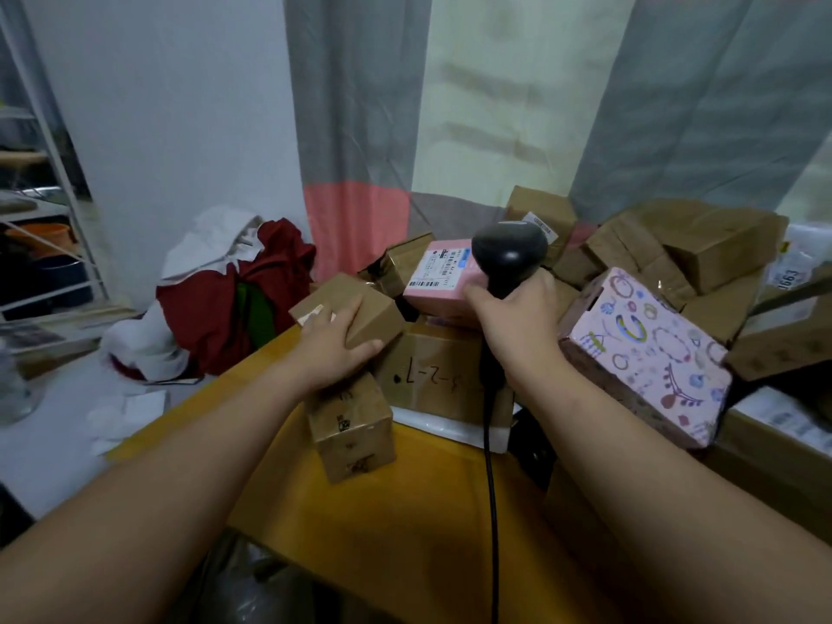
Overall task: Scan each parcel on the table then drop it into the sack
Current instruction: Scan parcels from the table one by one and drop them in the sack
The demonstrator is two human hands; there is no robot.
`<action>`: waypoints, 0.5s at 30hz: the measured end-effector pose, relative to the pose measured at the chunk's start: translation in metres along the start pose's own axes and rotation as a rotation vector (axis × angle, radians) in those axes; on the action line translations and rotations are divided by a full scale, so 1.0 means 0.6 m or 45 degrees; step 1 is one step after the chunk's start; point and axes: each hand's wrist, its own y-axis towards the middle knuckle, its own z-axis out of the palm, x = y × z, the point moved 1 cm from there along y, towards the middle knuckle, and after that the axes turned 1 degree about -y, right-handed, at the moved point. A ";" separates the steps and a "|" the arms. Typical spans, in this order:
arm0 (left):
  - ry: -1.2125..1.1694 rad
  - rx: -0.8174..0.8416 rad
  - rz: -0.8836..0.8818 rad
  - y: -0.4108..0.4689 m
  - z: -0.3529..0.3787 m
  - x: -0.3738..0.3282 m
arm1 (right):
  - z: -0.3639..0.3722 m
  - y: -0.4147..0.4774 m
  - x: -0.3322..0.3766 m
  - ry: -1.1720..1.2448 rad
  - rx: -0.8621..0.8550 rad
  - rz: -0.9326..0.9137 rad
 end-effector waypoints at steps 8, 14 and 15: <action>0.043 0.032 0.189 -0.084 0.027 0.021 | 0.010 -0.072 -0.004 0.257 0.469 0.181; -0.487 -0.357 -0.089 -0.057 -0.001 0.007 | 0.088 -0.047 0.005 0.157 0.556 0.153; -0.531 -0.423 -0.169 -0.045 -0.010 0.011 | 0.099 -0.038 0.006 0.137 0.530 0.142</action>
